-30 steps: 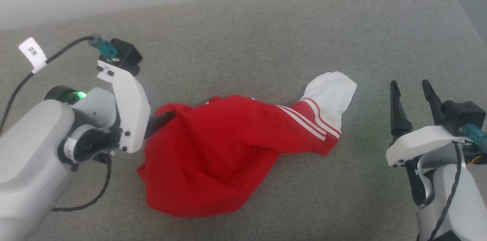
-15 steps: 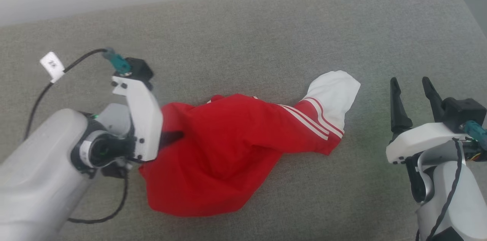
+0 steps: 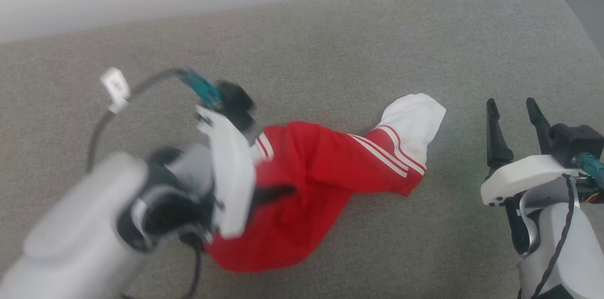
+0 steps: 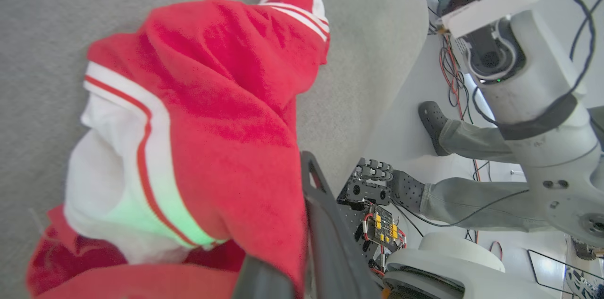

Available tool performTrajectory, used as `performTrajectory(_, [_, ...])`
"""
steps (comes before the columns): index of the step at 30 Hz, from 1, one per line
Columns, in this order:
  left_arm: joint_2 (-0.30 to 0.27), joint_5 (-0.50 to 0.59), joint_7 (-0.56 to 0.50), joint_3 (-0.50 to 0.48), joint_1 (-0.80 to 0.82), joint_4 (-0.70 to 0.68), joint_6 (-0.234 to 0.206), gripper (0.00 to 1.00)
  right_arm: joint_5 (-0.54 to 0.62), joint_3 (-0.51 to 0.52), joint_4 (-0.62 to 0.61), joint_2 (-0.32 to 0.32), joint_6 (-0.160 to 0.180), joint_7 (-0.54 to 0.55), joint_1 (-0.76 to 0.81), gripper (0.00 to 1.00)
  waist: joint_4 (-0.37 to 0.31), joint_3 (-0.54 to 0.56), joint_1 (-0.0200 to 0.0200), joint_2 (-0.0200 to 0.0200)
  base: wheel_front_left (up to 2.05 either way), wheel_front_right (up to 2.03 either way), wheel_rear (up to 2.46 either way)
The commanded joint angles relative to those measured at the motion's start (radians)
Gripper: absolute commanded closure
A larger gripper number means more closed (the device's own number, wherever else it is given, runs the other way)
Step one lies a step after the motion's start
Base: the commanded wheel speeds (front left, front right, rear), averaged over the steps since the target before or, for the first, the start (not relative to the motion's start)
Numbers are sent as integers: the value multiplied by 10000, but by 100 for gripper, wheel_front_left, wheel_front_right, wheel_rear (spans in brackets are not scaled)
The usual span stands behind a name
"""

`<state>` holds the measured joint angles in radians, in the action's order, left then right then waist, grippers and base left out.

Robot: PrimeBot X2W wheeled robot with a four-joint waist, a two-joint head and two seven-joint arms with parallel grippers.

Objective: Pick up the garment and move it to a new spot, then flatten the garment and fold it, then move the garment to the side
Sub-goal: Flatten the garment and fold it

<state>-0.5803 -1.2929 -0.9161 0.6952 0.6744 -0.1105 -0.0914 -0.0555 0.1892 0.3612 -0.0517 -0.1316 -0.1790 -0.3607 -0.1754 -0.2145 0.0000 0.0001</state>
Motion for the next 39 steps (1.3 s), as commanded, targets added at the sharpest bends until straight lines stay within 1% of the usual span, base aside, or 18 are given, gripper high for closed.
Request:
performTrajectory(1, [44, 7, -45, 37, -138, -110, 14, 100, 78, -11, -38, 17, 18, -41, 61, 0, 8, 13, 0, -1, 0, 0, 0])
performTrajectory(3, [58, 153, -23, 253, -377, -570, -43, 100, 47, -10, -69, 19, 18, -19, 84, 0, 21, 35, 0, -1, 0, 0, 0])
performTrajectory(6, [78, 445, -33, 802, -842, -1096, 11, 100, 30, -15, -124, 19, 18, 6, 106, 0, 40, 25, 0, -1, 0, 0, 0])
performTrajectory(9, [112, 864, 80, 1319, -1235, -1319, 110, 100, -23, -39, -155, 19, 18, 20, 142, 0, 54, -26, 0, -1, 0, 0, 0])
performTrajectory(10, [102, 1093, 162, 1475, -1351, -1293, 142, 98, -38, -55, -158, 19, 18, 32, 147, 0, 60, -49, 0, -1, 0, 0, 0])
performTrajectory(12, [154, 1312, 300, 1766, -1579, -1157, 251, 56, -32, -67, -162, 19, 18, 38, 141, 0, 72, -84, 0, -1, 0, 0, 0])
performTrajectory(13, [157, 1469, 371, 1851, -1625, -1054, 282, 51, -38, -85, -162, 19, 18, 49, 131, 0, 71, -100, 0, -1, 0, 0, 0])
performTrajectory(14, [157, 1621, 421, 1942, -1655, -944, 335, 43, -39, -91, -162, 17, 18, 57, 120, 0, 72, -117, 0, -1, 0, 0, 0])
performTrajectory(15, [138, 1770, 516, 2021, -1649, -840, 404, 30, -50, -104, -166, 17, 18, 62, 104, 0, 73, -134, 0, -1, 0, 0, 0])
performTrajectory(16, [141, 1933, 639, 2066, -1627, -727, 468, 0, -49, -108, -167, 17, 18, 64, 90, 0, 73, -144, 0, -1, 0, 0, 0])
performTrajectory(20, [223, 2278, 945, 2123, -1566, -404, 644, 0, -6, -99, -163, 17, 18, 56, 79, 0, 86, -137, 0, -1, 0, 0, 0])
performTrajectory(22, [214, 2255, 994, 2112, -1488, -405, 716, 0, 30, -76, -162, 17, 18, 64, 122, 0, 102, -92, 0, -1, 0, 0, 0])
performTrajectory(26, [101, 2173, 943, 2014, -1438, -691, 662, 0, 83, -23, -160, 19, 18, 105, 232, 0, 146, 48, 0, -1, 0, 0, 0])
performTrajectory(32, [-258, 1994, 793, 1762, -1500, -1522, 357, 0, 155, -15, -189, 18, 18, 162, 341, 0, 208, 277, 0, -1, 0, 0, 0])
performTrajectory(39, [-975, 1994, 509, 1483, -1681, -2629, -115, 0, 170, 22, -296, 18, 18, 223, 499, 0, 267, 393, 0, -1, 0, 0, 0])
